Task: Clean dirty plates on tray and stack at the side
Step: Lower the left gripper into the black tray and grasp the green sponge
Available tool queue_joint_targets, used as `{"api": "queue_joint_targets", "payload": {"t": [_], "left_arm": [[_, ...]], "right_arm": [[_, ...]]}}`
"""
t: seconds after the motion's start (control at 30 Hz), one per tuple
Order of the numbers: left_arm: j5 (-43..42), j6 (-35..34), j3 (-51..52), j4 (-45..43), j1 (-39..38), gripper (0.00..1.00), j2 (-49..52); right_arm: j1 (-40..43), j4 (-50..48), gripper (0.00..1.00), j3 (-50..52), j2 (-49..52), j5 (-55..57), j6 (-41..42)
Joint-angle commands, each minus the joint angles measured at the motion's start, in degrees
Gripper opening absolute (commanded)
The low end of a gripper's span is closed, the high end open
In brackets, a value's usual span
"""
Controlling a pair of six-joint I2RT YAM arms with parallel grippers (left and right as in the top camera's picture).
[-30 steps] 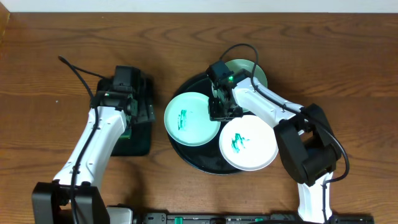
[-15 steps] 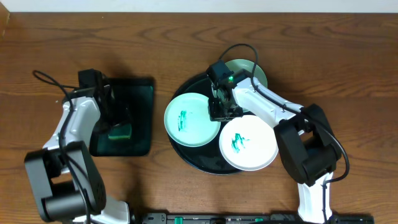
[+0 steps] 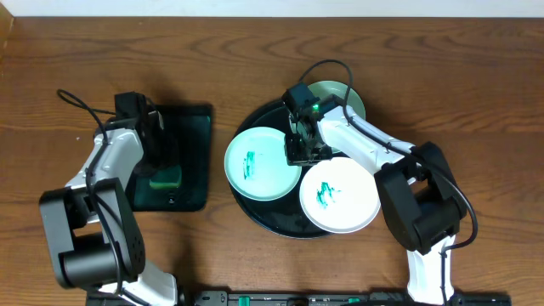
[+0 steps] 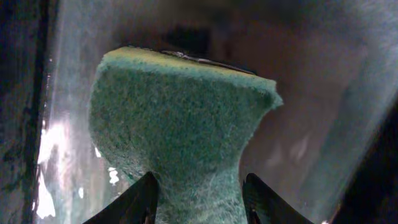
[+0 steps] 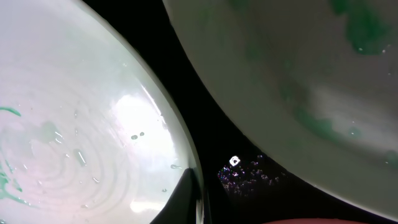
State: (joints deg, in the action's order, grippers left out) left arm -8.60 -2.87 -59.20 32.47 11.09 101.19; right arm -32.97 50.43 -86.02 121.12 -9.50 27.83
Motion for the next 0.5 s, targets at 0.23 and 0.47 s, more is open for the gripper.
{"api": "queue_joint_targets", "payload": {"t": [0.23,0.47], "left_arm": [[1.5,-0.4,-0.3,-0.9,-0.4,0.13,5.2],[1.2,-0.9,-0.4,-1.0,-0.6,0.07,4.8]], "right_arm": [[-0.5,1.7,0.01,2.5,1.5,0.9,-1.4],[-0.5,1.6,0.01,2.5,1.5,0.9,-1.4]]}}
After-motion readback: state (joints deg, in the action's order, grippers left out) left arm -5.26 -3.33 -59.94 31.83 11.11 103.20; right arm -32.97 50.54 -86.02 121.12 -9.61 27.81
